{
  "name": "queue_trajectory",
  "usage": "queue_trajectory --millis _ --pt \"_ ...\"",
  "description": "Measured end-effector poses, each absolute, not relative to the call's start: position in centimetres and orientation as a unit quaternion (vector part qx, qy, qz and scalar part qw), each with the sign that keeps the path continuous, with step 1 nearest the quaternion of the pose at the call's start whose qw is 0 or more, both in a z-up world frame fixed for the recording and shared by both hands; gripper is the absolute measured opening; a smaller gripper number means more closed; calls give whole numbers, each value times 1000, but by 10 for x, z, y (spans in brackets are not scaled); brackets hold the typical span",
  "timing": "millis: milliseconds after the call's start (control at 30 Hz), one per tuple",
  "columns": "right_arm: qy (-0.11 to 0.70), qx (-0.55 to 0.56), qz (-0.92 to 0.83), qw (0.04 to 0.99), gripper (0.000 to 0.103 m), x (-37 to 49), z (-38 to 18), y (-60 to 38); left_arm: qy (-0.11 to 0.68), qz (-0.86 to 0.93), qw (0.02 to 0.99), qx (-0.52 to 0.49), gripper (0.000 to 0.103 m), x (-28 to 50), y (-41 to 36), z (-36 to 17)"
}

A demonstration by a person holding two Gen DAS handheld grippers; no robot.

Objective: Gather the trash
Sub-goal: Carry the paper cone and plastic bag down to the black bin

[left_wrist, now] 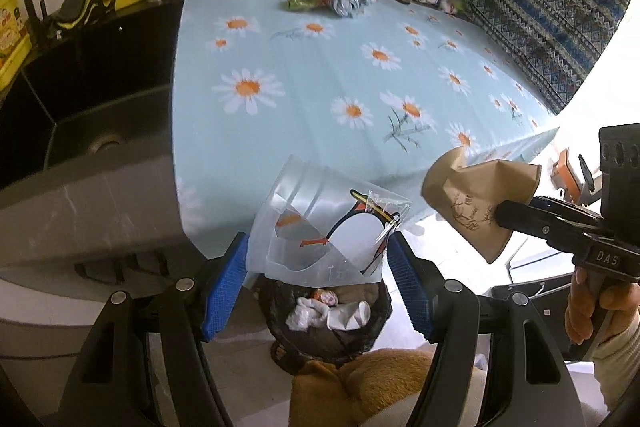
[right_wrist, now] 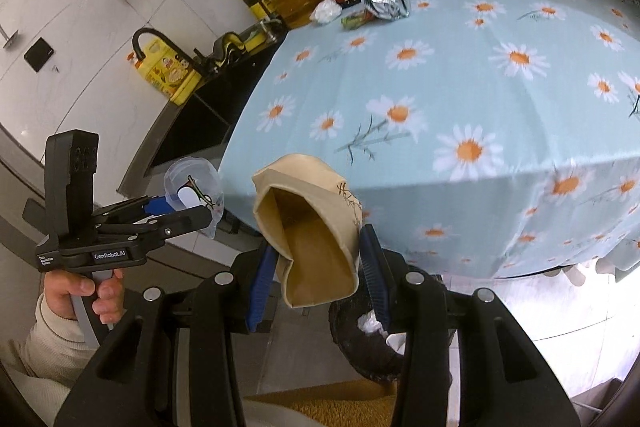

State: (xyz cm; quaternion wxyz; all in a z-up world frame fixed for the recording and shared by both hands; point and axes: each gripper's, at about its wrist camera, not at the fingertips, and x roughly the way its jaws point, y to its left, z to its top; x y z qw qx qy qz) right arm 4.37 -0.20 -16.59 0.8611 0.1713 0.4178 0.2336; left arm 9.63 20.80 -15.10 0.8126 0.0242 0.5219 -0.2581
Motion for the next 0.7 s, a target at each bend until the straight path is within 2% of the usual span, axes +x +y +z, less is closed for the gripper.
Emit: queue_trajectory --millis 700 --pt "524 180 214 805 43 28 -270 -17 639 -232 733 16 68 47 189 -258"
